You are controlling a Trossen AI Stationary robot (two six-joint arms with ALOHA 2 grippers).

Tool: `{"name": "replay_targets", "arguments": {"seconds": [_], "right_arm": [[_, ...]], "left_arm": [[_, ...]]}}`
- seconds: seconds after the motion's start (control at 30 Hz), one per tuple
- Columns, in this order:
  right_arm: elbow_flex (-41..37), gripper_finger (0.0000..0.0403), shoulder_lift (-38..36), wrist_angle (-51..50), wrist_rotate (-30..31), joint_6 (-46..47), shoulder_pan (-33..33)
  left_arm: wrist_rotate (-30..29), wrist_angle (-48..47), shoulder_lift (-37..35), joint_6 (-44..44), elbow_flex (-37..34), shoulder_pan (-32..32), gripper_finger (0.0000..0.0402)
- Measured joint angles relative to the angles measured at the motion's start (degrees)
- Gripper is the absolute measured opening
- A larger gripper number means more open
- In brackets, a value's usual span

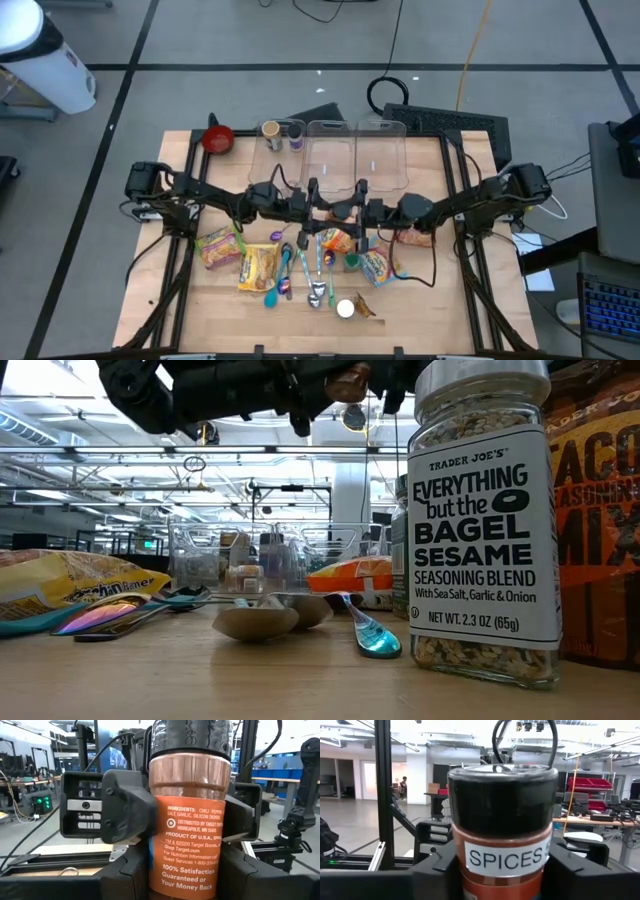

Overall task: Pick & Place Food Item
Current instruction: Put the orange seasoning bottle into the left transparent bin

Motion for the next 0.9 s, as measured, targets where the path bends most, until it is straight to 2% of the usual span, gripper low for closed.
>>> {"name": "replay_targets", "arguments": {"seconds": [0.07,0.17,0.23,0.37,0.53,0.7,0.8,0.9], "right_arm": [[-0.04,0.0150,0.00,-0.31,0.08,0.09,-0.02],[-0.04,0.0150,-0.07,-0.88,0.30,0.51,-0.13],[-0.08,0.0149,-0.68,-2.49,0.20,0.60,-0.41],[-0.07,0.0143,-3.91,-9.60,0.98,0.37,-1.00],[0.95,0.0141,-9.20,-21.37,-0.22,1.73,-1.01],[1.55,0.0136,-9.92,-30.36,-0.09,3.96,-1.27],[3.13,0.0136,-8.82,-33.57,-0.32,4.03,-1.36],[4.02,0.0136,-6.88,-35.11,-0.47,3.98,-1.60]], "left_arm": [[0.05,-0.33,0.00,-0.79,-0.06,0.02,0.0167],[-0.22,-1.18,-0.08,-3.54,-0.07,0.02,0.0189],[-1.26,-5.99,-1.76,-5.51,0.01,0.07,0.0207],[-3.88,-26.14,-6.34,-6.62,3.43,0.33,0.0241],[-7.35,-54.29,-10.11,-5.02,11.50,-0.67,0.0274],[-11.86,-70.62,-11.90,-2.15,20.12,-2.31,0.0294],[-10.57,-82.29,-11.41,-1.86,27.03,-3.04,0.0307],[-9.80,-89.44,-10.06,-3.53,34.67,-3.32,0.0319]]}}
